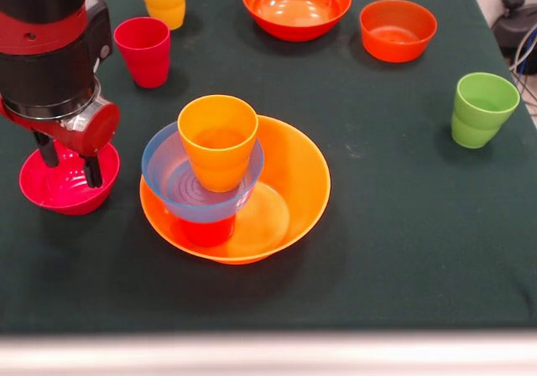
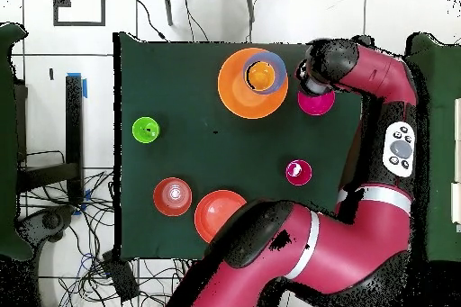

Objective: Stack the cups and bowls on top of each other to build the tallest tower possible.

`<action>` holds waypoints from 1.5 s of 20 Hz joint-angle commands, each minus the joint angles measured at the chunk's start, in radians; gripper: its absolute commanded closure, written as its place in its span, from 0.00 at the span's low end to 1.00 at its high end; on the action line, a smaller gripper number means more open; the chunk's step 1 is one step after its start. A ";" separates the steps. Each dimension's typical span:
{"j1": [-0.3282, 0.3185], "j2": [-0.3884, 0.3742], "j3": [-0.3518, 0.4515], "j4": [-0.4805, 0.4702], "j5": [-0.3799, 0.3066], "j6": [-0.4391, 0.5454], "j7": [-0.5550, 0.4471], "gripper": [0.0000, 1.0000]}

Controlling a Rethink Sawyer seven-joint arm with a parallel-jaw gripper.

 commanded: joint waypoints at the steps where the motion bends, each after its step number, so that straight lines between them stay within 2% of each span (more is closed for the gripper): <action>1: 0.036 0.036 0.031 0.087 0.024 -0.024 0.155 0.00; 13: 0.033 0.085 0.025 0.036 0.047 -0.031 0.121 0.00; 30: 0.037 0.146 0.021 -0.039 0.039 -0.029 0.088 0.00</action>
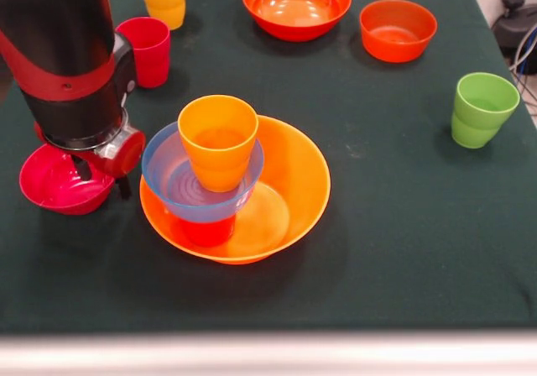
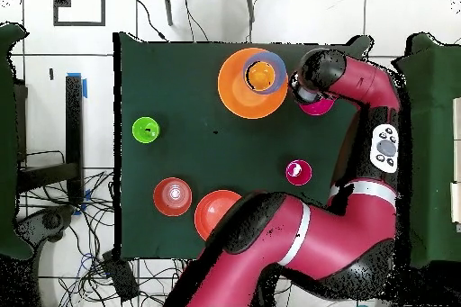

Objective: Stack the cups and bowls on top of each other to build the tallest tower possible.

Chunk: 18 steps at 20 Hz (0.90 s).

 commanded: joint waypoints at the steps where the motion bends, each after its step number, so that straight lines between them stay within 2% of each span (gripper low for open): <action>1: 0.028 0.051 0.046 -0.021 -0.007 -0.032 0.069 0.00; 5: 0.026 0.071 0.044 -0.058 -0.013 -0.018 0.045 0.00; 18: 0.024 0.072 0.035 -0.064 -0.029 -0.008 -0.015 0.00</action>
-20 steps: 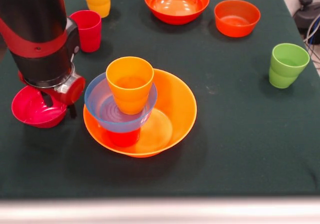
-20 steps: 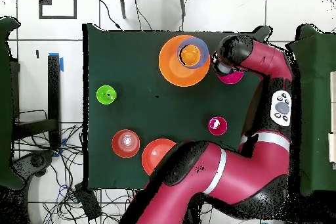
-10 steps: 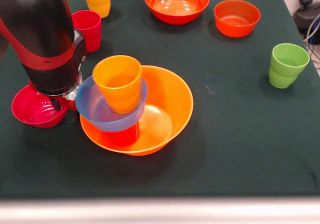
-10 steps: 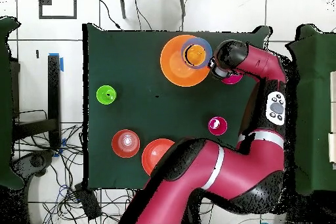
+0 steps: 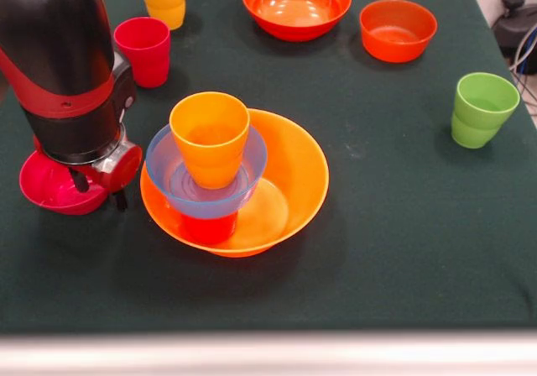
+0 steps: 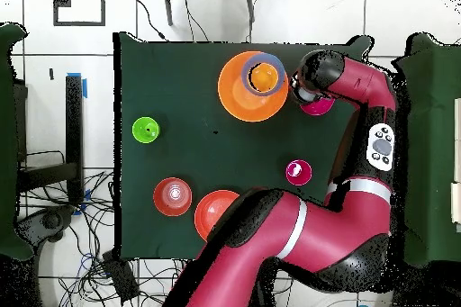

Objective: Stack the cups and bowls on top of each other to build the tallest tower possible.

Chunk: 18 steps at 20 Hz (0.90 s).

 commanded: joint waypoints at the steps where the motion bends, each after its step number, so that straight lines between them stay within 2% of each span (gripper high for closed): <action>1: 0.024 0.025 0.043 -0.002 -0.030 -0.005 -0.014 0.00; 2: 0.024 0.025 0.042 -0.004 -0.031 -0.004 -0.018 0.00; 3: 0.024 0.025 0.042 -0.005 -0.032 -0.003 -0.022 1.00; 12: 0.030 0.033 0.032 -0.030 -0.032 0.025 -0.033 1.00; 18: 0.038 0.006 0.022 -0.017 -0.033 0.045 -0.076 1.00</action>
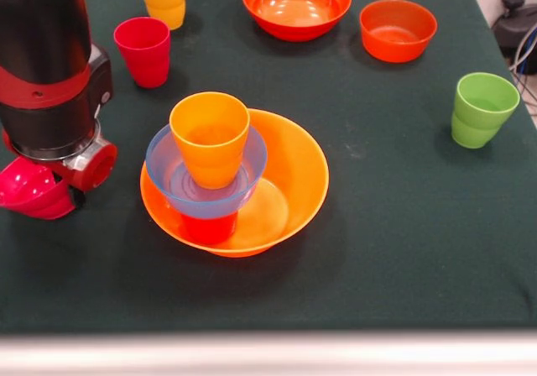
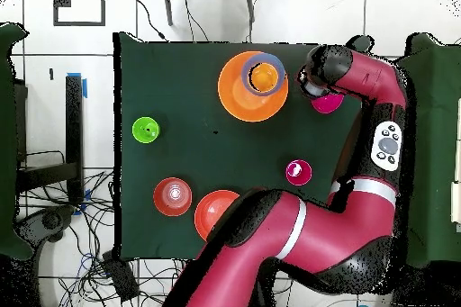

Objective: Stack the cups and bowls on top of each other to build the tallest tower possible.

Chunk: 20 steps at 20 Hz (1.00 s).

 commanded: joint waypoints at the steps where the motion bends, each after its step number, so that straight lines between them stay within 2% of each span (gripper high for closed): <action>1: 0.040 -0.002 0.049 0.036 -0.031 0.061 -0.088 1.00; 4: 0.054 -0.069 0.029 0.072 -0.031 0.139 -0.131 1.00; 7: 0.065 -0.105 0.013 0.085 -0.031 0.190 -0.145 1.00; 10: 0.076 -0.116 0.000 0.070 -0.036 0.241 -0.152 1.00; 20: 0.115 -0.148 -0.050 0.039 -0.071 0.318 -0.139 1.00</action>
